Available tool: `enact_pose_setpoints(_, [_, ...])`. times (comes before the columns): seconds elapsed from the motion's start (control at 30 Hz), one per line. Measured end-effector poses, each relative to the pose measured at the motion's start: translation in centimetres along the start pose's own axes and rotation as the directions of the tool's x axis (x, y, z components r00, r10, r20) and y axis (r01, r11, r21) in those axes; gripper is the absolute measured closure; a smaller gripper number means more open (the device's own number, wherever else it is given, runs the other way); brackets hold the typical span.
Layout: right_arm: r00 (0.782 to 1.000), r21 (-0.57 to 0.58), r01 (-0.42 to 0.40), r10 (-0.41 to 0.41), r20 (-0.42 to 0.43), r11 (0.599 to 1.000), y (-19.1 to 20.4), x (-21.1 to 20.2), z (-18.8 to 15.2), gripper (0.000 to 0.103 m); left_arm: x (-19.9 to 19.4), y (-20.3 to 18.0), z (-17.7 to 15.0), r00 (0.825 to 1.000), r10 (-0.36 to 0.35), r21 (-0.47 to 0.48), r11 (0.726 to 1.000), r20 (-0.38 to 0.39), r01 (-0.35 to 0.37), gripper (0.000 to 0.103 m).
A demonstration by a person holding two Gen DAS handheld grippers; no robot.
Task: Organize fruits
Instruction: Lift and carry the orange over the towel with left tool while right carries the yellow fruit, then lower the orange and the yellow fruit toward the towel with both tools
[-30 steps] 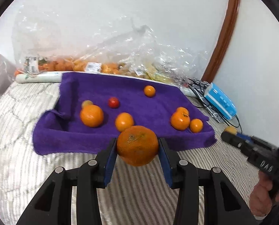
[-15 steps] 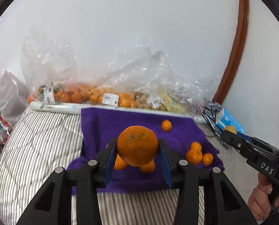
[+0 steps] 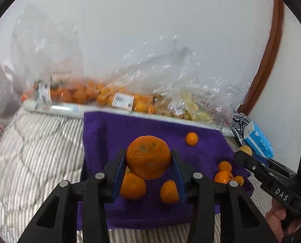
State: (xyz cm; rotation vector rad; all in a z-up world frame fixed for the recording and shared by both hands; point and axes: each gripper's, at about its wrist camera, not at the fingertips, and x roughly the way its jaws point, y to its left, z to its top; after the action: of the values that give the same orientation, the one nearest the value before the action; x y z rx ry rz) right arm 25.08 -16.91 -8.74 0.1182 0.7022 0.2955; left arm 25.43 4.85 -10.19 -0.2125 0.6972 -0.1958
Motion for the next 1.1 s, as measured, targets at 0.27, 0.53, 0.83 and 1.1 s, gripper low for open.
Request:
enact_pose_setpoints(0.27, [1.000,0.036,0.023,-0.023,-0.010,0.999,-1.8,0.5,-0.3,0.074,0.8,2.1,-0.3,1.000,0.022,-0.044,0.999,-0.013,-0.022,0.062])
enact_pose_setpoints(0.53, [0.999,0.002,0.016,-0.016,-0.048,1.000,-1.2,1.5,-1.2,0.074,1.5,2.3,-0.6,0.999,0.036,-0.042,0.998,-0.028,-0.038,0.062])
enact_pose_setpoints(0.83, [0.995,-0.047,-0.007,0.003,-0.100,0.999,0.2,3.1,-2.5,0.074,2.2,1.9,-1.1,0.998,0.003,-0.033,0.999,-0.055,-0.005,0.062])
enact_pose_setpoints(1.1, [0.990,-0.064,-0.006,-0.003,-0.140,0.998,0.7,4.1,-3.0,0.074,2.9,1.7,-1.4,0.997,-0.007,-0.030,1.000,-0.083,0.004,0.062])
